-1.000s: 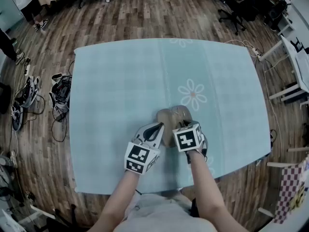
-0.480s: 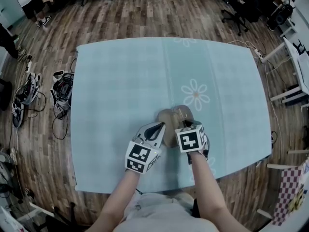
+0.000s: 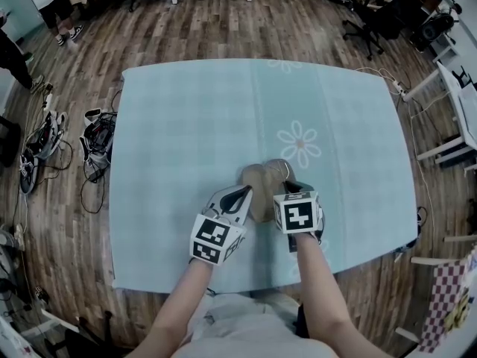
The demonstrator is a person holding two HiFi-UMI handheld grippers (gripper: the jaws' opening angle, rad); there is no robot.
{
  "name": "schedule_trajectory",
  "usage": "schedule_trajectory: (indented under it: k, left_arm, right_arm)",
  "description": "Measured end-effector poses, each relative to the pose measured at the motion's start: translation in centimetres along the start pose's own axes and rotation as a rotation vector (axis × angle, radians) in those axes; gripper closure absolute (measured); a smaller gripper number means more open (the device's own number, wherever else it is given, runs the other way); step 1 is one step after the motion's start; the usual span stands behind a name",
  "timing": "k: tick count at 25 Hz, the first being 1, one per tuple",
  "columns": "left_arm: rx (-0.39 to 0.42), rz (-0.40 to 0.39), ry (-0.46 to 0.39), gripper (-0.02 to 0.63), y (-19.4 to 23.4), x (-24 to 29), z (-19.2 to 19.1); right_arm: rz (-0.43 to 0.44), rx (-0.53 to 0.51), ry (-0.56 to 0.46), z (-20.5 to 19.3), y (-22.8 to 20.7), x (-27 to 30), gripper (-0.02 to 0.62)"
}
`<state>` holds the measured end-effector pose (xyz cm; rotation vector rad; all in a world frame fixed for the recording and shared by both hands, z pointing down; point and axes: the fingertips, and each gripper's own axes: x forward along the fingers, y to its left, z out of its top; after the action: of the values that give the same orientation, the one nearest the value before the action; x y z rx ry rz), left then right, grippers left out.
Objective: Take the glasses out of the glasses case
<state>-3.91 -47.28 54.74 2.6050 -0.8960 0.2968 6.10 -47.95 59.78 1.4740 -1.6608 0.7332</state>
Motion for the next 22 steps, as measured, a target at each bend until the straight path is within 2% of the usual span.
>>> schedule_trajectory:
  k: [22]
  left_arm:
    - [0.086,0.130,-0.099,0.598,-4.2,-2.8,4.5]
  right_arm:
    - [0.232,0.079,-0.234,0.9,0.3,-7.0,0.568]
